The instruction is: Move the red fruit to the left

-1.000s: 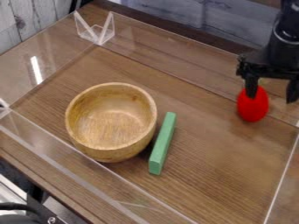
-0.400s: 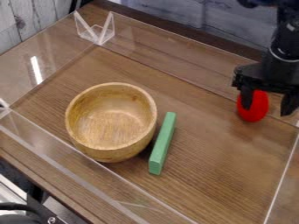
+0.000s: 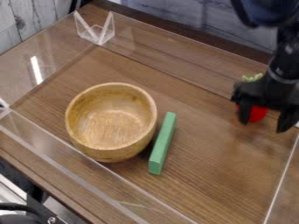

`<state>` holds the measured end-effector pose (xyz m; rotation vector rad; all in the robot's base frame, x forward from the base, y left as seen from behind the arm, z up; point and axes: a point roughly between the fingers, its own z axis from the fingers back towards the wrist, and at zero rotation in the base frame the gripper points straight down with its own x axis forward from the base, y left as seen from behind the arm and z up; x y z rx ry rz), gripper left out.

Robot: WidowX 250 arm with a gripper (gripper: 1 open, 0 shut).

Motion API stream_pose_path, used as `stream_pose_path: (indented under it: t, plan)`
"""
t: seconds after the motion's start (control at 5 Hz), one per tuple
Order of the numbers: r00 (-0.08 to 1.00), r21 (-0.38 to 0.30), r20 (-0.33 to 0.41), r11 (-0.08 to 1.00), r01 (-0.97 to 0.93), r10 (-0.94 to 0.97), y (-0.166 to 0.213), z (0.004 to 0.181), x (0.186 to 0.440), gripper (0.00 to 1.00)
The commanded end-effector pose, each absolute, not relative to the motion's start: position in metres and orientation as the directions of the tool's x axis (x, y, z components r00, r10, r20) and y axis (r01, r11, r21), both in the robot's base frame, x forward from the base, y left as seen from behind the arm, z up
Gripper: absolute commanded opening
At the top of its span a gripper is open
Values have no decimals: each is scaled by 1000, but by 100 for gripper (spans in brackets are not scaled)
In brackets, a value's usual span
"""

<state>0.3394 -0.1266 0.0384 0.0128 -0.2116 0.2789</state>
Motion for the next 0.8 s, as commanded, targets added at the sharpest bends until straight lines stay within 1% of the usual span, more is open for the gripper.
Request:
stream_pose_path:
  t: [0.0,0.2,0.4,0.6]
  plan:
    - [914,-40,254,948,-315,315,-122,37,348,100]
    - [926,-40,257,960,-277,278,-122,40,348,0]
    - [936,-39,258,970,-239,241,-121,45,348,0]
    - [931,-61,272,970,-236,243,-120,54,349,0]
